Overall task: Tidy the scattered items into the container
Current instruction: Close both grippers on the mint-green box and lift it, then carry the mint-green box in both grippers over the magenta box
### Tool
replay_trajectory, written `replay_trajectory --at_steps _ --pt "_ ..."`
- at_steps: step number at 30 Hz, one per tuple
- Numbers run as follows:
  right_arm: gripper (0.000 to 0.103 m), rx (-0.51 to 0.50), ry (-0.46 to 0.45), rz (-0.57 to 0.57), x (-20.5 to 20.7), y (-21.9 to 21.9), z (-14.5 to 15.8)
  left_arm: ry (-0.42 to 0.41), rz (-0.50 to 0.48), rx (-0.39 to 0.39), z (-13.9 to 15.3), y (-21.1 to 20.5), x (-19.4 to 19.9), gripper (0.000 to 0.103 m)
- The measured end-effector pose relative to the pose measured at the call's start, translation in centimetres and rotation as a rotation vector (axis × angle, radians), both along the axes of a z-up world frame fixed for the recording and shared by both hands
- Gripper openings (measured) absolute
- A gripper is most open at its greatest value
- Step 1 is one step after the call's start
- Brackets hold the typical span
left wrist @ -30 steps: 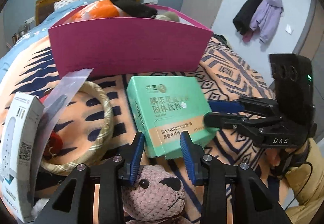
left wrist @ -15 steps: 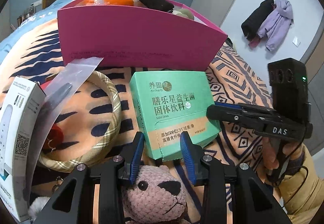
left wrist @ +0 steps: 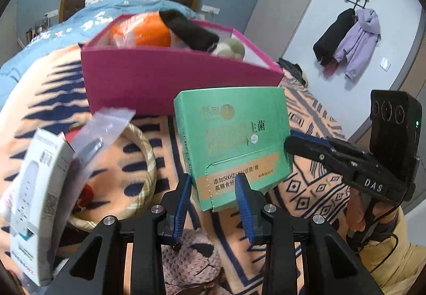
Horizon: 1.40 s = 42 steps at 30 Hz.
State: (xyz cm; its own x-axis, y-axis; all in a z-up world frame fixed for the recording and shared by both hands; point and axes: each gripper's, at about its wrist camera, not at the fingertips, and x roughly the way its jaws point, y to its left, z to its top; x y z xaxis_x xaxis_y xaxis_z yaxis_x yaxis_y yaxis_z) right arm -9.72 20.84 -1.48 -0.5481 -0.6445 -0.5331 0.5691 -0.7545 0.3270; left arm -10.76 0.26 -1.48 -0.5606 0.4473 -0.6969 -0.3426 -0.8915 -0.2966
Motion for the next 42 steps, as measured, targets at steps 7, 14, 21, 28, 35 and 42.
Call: replay_trajectory --at_steps 7,14,21,28,35,42 --pt "0.015 -0.001 0.068 -0.002 0.3 0.2 2.5 0.055 0.012 -0.011 2.7 -0.1 -0.7 0.034" --pt "0.015 -0.027 0.115 -0.031 -1.4 1.1 5.2 0.111 0.014 -0.028 5.8 1.3 -3.3 0.034" --pt "0.014 -0.094 0.109 -0.071 -5.6 2.7 7.2 0.131 0.027 -0.036 8.2 2.6 -8.0 0.034" --pt "0.014 -0.121 0.071 -0.1 -10.9 3.3 7.7 0.145 0.068 -0.068 9.5 3.9 -12.6 0.034" --pt "0.014 -0.168 -0.002 -0.138 -16.2 4.0 6.9 0.12 0.117 -0.088 9.0 4.7 -17.4 0.034" --pt "0.014 -0.185 -0.084 -0.174 -20.5 4.3 5.5 0.07 0.149 -0.082 7.8 5.1 -21.1 0.034"
